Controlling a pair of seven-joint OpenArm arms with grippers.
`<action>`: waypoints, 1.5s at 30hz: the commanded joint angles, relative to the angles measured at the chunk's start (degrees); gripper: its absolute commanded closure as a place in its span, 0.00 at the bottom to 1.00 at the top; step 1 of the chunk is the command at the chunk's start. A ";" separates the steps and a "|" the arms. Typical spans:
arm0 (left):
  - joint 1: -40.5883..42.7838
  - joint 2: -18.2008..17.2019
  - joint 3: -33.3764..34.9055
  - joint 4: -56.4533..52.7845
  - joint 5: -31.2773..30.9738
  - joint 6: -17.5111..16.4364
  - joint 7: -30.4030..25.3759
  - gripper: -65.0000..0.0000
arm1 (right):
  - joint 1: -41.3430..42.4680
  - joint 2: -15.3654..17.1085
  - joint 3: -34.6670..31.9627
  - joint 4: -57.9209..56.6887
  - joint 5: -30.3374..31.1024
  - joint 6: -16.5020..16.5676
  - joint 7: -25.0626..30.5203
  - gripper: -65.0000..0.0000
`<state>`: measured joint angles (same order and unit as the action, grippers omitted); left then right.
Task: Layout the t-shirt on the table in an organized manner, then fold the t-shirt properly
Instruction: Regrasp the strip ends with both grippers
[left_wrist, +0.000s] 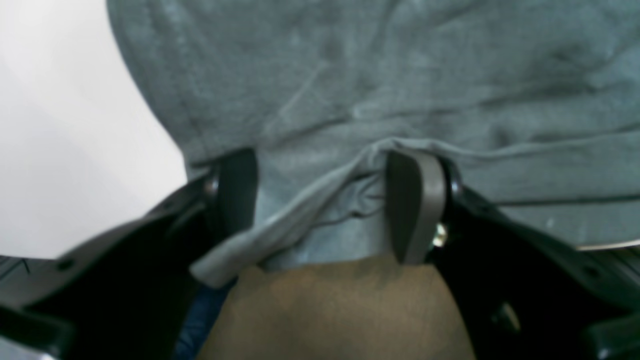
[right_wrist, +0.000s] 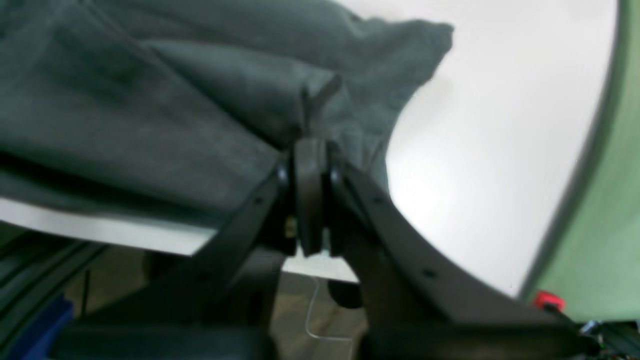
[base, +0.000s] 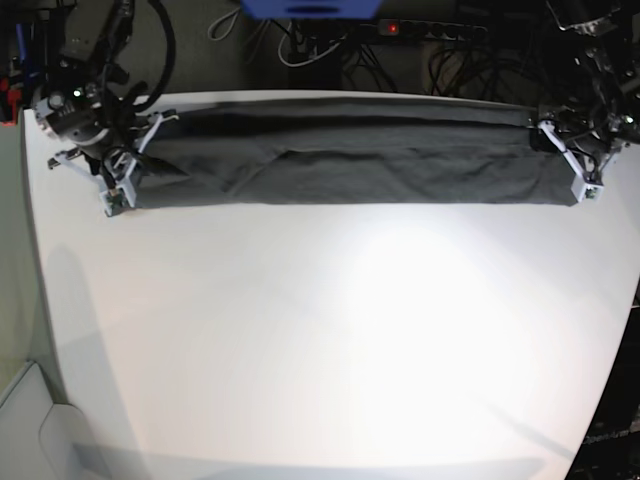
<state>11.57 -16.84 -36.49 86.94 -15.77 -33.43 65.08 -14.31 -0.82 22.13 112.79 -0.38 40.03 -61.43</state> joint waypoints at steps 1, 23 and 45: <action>0.08 -0.52 0.05 0.05 0.43 0.07 0.37 0.38 | 0.20 0.34 0.07 0.31 0.25 -0.03 0.64 1.00; 0.08 -0.43 -0.30 0.67 -0.10 0.07 0.55 0.38 | 0.64 -1.77 -0.55 1.19 0.34 -0.03 0.29 0.44; -3.44 -0.43 -2.24 3.83 -0.19 0.07 0.81 0.29 | 5.73 -3.18 -0.46 -17.19 -0.01 -0.03 6.70 0.44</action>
<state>8.56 -16.12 -37.98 89.62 -16.05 -33.61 66.04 -8.32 -3.97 21.74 95.98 0.27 39.81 -52.99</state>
